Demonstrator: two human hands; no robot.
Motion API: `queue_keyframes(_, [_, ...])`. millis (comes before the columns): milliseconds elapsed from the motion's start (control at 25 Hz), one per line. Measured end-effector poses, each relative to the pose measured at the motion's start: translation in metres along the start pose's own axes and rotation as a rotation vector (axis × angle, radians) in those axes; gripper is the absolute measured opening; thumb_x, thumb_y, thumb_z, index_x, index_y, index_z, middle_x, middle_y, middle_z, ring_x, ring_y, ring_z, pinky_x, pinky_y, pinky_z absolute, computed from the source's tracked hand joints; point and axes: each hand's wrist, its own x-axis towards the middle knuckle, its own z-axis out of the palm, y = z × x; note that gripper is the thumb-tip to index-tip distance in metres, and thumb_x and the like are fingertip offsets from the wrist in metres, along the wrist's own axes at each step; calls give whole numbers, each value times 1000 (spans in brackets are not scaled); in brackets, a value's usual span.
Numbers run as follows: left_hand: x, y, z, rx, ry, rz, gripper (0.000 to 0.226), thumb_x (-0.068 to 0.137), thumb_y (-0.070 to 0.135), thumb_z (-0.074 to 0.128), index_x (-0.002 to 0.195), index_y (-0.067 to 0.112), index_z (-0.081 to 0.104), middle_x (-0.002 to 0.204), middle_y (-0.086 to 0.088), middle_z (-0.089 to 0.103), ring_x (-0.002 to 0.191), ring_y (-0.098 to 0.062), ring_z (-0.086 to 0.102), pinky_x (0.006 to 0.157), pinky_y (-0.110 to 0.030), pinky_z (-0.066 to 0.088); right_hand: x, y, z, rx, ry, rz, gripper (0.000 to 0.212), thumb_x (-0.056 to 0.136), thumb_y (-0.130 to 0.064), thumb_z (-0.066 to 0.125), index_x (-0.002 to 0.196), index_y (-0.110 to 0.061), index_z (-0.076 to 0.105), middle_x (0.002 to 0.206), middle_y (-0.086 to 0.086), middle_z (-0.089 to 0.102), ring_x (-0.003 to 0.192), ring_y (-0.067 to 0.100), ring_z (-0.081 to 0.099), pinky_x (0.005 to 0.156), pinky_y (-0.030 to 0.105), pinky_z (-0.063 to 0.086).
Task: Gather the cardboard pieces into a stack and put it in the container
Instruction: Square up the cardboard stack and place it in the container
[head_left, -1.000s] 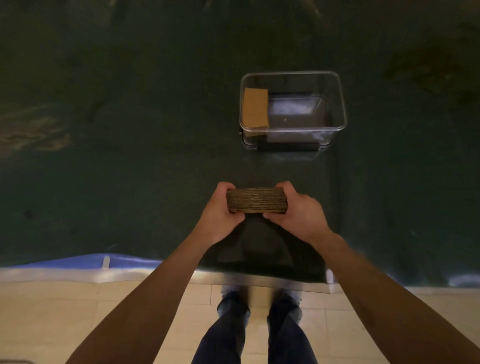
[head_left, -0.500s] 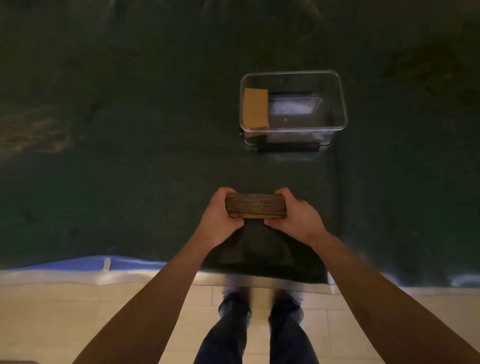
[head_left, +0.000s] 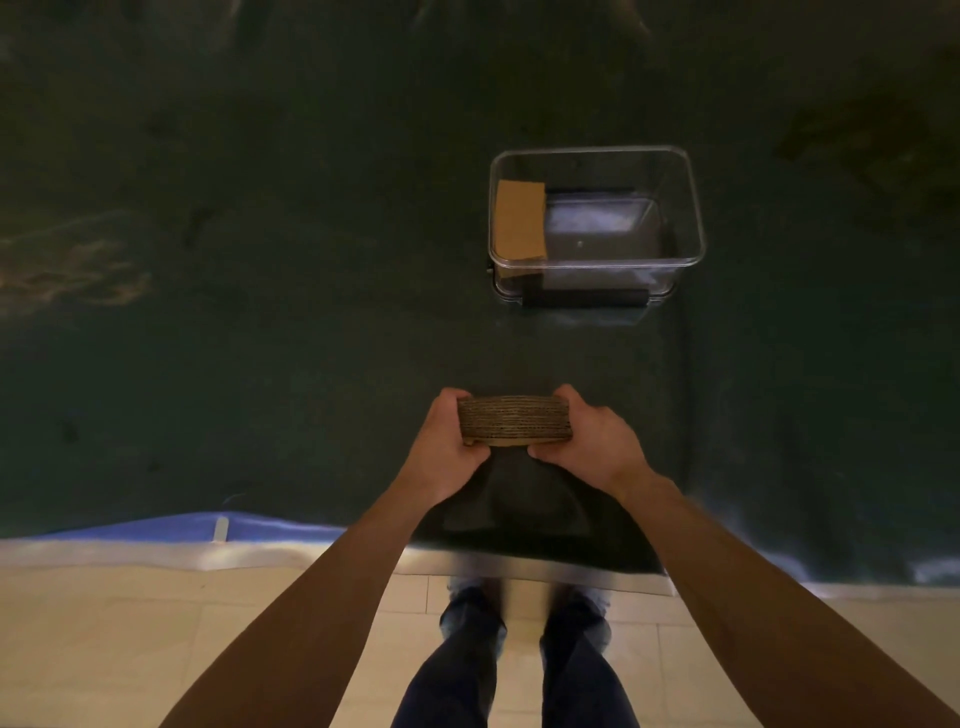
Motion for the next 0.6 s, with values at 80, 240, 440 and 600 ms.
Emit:
queue_keyframes(80, [1, 3, -5, -16, -18, -4, 52, 79, 7, 72, 121, 18, 43, 115, -5, 56, 106, -18, 57, 87, -28, 47, 2, -1, -3, 26, -23, -16, 49, 75, -45, 79, 111, -27, 49, 107, -4, 70, 100, 17, 67, 90, 41, 55])
queue_keyframes(240, [3, 13, -19, -36, -93, -40, 46, 79, 8, 68, 113, 25, 42, 106, 1, 59, 94, -13, 59, 74, -23, 44, 0, -9, -14, 149, -90, -42, 59, 68, -59, 78, 113, -28, 58, 112, -8, 70, 102, 10, 66, 91, 34, 54])
queue_keyframes(440, [8, 34, -43, -142, -188, -58, 44, 70, 21, 71, 108, 24, 48, 107, -3, 59, 97, -14, 56, 75, -28, 45, -4, -25, -34, 249, -17, -66, 42, 70, -53, 81, 103, -30, 68, 97, -14, 72, 91, 3, 66, 81, 25, 53])
queue_keyframes(600, [6, 46, -60, -564, -197, -108, 54, 61, 32, 72, 110, 18, 57, 112, -5, 60, 106, -22, 58, 89, -37, 48, -12, -44, -54, 691, -75, 73, 41, 77, -35, 81, 112, -34, 60, 105, -12, 66, 99, 9, 62, 78, 21, 50])
